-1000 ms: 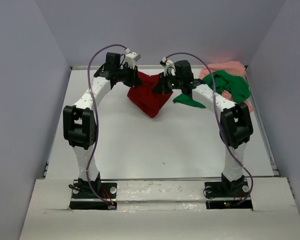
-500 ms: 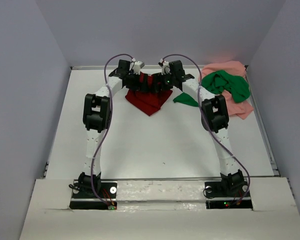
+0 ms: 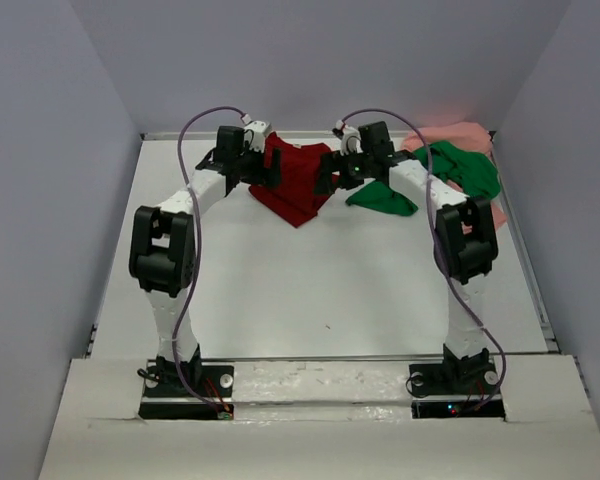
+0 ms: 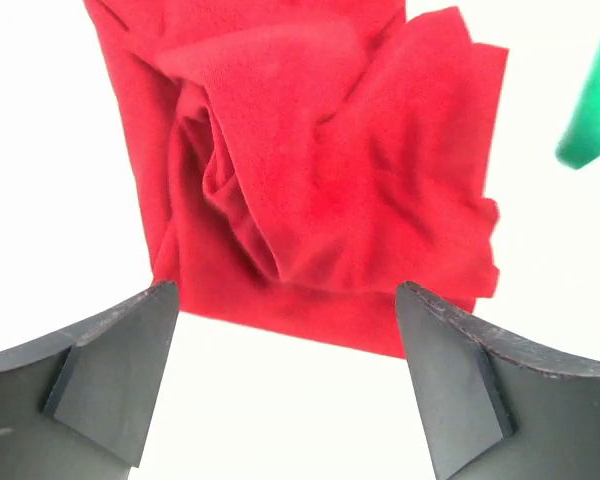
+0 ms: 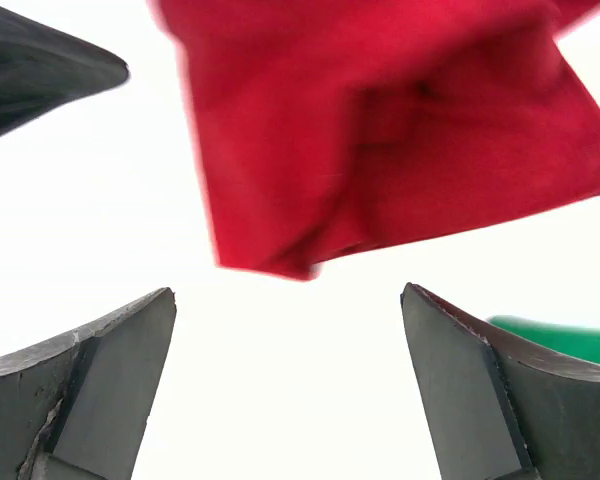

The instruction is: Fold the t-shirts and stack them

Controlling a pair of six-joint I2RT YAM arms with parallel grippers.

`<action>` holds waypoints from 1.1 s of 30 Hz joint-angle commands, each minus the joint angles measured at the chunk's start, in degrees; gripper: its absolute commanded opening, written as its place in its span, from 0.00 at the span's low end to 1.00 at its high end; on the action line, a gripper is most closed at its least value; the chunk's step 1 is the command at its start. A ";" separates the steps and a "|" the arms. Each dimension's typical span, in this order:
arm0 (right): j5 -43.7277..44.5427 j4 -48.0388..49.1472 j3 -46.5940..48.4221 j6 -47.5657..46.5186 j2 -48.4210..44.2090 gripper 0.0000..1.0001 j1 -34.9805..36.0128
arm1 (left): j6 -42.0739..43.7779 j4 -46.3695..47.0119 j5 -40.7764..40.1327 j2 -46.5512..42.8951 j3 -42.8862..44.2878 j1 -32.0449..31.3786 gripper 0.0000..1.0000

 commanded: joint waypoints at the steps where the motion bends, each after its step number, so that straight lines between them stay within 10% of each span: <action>1: -7.90 3.72 -5.58 -0.82 -14.50 1.00 0.23 | -0.10 11.63 -0.75 -14.33 -8.34 -0.31 0.99; 8: -5.54 0.13 -11.86 -2.32 -25.51 0.99 0.23 | -2.73 23.40 2.95 -30.42 -25.22 -0.48 0.99; 17: 13.94 -4.21 -16.14 -9.34 -29.27 1.00 0.23 | -5.38 18.23 -21.36 -35.61 -28.04 0.30 0.99; 24: 23.39 29.66 -49.44 -17.34 -52.63 1.00 -8.80 | 0.51 29.70 -28.34 -47.72 -45.66 6.62 0.99; 33: 22.51 49.39 -64.91 -11.99 -48.28 1.00 -17.87 | -3.18 44.38 -27.29 -49.15 -58.79 11.21 0.99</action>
